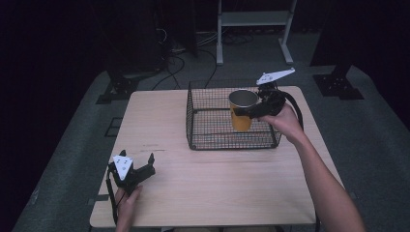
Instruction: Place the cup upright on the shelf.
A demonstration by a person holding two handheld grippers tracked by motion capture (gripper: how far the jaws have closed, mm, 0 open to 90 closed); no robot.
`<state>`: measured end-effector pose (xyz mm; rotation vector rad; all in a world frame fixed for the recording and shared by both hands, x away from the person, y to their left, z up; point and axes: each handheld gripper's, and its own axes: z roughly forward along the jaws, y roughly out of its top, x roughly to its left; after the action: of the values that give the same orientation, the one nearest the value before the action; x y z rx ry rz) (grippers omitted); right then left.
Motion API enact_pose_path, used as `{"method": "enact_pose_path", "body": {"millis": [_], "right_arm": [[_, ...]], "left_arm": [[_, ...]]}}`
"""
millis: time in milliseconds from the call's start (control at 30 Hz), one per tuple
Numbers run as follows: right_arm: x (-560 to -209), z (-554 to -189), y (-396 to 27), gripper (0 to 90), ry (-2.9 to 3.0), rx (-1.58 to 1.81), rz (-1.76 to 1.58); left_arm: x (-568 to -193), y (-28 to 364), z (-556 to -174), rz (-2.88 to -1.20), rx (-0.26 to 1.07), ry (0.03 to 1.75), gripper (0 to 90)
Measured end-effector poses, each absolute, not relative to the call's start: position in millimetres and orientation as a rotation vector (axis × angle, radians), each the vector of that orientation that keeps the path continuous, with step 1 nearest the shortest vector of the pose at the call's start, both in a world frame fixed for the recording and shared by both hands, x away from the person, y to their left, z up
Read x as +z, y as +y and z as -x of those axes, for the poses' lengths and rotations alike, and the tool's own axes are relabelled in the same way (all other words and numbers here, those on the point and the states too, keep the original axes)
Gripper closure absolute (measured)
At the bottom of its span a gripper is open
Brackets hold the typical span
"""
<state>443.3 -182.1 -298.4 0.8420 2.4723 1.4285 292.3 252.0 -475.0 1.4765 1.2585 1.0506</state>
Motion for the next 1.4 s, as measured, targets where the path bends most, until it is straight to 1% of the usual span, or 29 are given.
{"method": "enact_pose_path", "body": {"millis": [333,767,1400], "right_arm": [[-302.3,-460.6,-171.1,12.6,2.479,1.423,-0.859],[-317.3,-486.4,-156.9,12.6,2.480,1.385,-0.912],[-355.9,-515.4,-140.7,12.6,2.513,1.361,-0.984]], "left_arm": [[-475.0,252.1,-292.2,-1.478,1.049,1.256,0.8],[-475.0,252.2,-292.3,-1.475,1.049,1.256,0.8],[-475.0,252.6,-292.2,-1.471,1.045,1.255,0.8]]}}
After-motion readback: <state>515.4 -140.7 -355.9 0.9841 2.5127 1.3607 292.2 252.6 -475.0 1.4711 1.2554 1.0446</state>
